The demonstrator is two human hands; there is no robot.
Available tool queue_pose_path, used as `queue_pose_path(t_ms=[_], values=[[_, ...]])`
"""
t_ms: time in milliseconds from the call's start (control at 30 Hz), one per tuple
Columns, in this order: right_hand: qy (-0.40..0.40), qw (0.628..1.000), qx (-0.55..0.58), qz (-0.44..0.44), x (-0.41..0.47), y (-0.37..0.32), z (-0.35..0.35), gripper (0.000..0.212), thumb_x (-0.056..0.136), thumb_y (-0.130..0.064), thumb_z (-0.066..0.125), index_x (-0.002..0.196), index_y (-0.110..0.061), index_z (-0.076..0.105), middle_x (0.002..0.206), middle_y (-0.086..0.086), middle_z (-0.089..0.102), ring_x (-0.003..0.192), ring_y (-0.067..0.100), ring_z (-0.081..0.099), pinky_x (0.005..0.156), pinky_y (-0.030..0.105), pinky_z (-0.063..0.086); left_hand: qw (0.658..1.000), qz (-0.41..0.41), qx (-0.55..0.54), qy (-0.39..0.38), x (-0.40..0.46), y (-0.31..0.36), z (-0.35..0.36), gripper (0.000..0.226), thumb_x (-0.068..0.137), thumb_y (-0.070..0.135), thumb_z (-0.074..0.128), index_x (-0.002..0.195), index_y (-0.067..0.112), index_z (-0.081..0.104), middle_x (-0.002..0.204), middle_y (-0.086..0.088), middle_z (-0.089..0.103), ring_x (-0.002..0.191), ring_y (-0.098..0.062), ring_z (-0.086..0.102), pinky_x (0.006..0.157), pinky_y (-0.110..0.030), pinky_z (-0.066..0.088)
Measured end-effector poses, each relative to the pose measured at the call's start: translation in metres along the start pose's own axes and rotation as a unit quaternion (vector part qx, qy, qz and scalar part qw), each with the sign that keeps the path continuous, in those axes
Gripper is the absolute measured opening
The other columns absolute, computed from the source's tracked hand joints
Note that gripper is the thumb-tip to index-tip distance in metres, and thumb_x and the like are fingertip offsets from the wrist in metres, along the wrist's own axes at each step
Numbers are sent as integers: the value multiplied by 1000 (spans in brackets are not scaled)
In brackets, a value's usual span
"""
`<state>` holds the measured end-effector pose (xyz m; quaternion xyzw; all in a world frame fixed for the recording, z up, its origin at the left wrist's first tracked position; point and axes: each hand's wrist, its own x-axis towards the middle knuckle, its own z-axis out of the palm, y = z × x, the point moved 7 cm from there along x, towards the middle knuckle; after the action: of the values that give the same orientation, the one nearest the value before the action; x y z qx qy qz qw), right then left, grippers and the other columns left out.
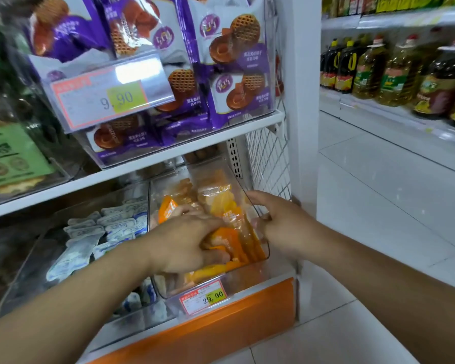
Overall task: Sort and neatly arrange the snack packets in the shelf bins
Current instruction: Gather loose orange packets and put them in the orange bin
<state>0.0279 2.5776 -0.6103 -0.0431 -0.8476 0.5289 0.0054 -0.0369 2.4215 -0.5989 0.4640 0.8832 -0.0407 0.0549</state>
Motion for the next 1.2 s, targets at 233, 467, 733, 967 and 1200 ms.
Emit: queue_pose_path(t_ms=[233,467,733,967,1200], values=[[17,997,72,4,6,3,3,74,103,-3,57,85,-74,61,111,-39,58,87,4,67,92,47,62,977,-47,-206,-28,41,6,21,84,65,68,73,139,46,40,118,17,60,115,-7,55,113,-36,37],[0,998,67,-14,2,-3,1,56,106,-8,56,101,-63,49,116,-37,53,87,-1,64,85,27,61,988,-14,-149,-26,31,4,24,50,82,66,66,127,46,55,118,21,58,119,-2,42,113,-30,24],[-7,998,59,-7,-2,-4,1,54,108,-11,54,101,-64,44,110,-41,48,83,-4,61,83,20,58,996,29,-80,-15,6,2,15,43,89,76,40,115,47,58,102,21,65,111,5,50,115,-37,18],[-7,999,48,3,-2,-1,1,45,108,-15,54,125,-56,46,129,-26,51,90,0,61,86,25,58,992,-49,2,-115,27,-2,30,73,79,87,31,134,43,50,149,11,48,143,-16,36,121,-44,13],[-3,999,40,1,0,-1,1,45,109,-16,51,114,-60,41,128,-27,51,88,1,60,77,16,52,984,-89,-91,-125,31,-7,35,111,71,91,46,160,40,5,170,13,-3,156,-11,-2,126,-42,-3]])
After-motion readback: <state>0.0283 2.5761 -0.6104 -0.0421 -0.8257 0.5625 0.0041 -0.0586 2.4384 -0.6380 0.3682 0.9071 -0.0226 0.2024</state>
